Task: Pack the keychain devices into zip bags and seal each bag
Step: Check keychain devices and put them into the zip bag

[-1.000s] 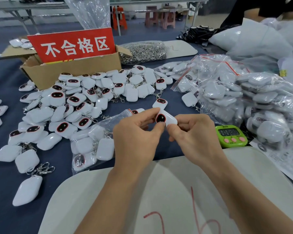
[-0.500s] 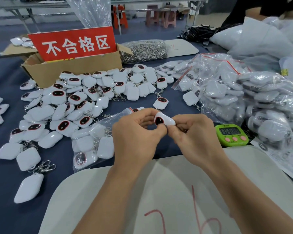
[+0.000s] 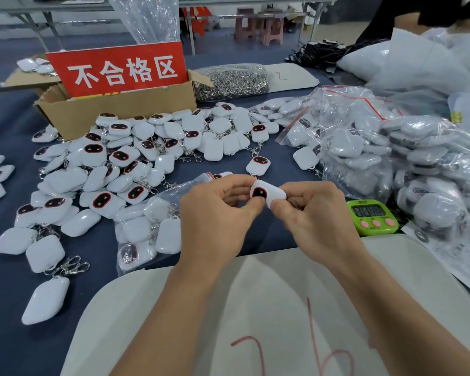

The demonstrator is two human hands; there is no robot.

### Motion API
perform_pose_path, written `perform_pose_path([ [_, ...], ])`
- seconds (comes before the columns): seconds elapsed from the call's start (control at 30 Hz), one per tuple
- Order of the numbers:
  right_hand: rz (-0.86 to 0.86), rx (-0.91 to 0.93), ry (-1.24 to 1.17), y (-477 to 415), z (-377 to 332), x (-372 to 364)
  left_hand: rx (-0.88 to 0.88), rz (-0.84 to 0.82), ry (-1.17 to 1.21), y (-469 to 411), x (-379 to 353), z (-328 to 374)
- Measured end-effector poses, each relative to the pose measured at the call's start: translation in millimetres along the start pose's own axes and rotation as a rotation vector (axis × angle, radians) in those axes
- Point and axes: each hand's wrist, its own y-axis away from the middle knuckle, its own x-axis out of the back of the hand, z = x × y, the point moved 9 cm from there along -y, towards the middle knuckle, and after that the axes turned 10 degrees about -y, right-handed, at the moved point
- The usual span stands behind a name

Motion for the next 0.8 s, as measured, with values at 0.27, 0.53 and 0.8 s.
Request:
perform_pose_path([
  [0.27, -0.035, 0.003, -0.031, 0.0, 2.5, -4.8, 0.023, 0.012, 0.013, 0.1, 0.2, 0.0],
  [0.53, -0.048, -0.312, -0.649, 0.9, 24.5, -10.9, -0.016, -0.134, 0.110, -0.3, -11.1, 6.2],
  [0.8, -0.240, -0.421, -0.828, 7.1, 18.0, -23.7, 0.166, -0.388, 0.567, 1.3, -26.0, 1.5],
])
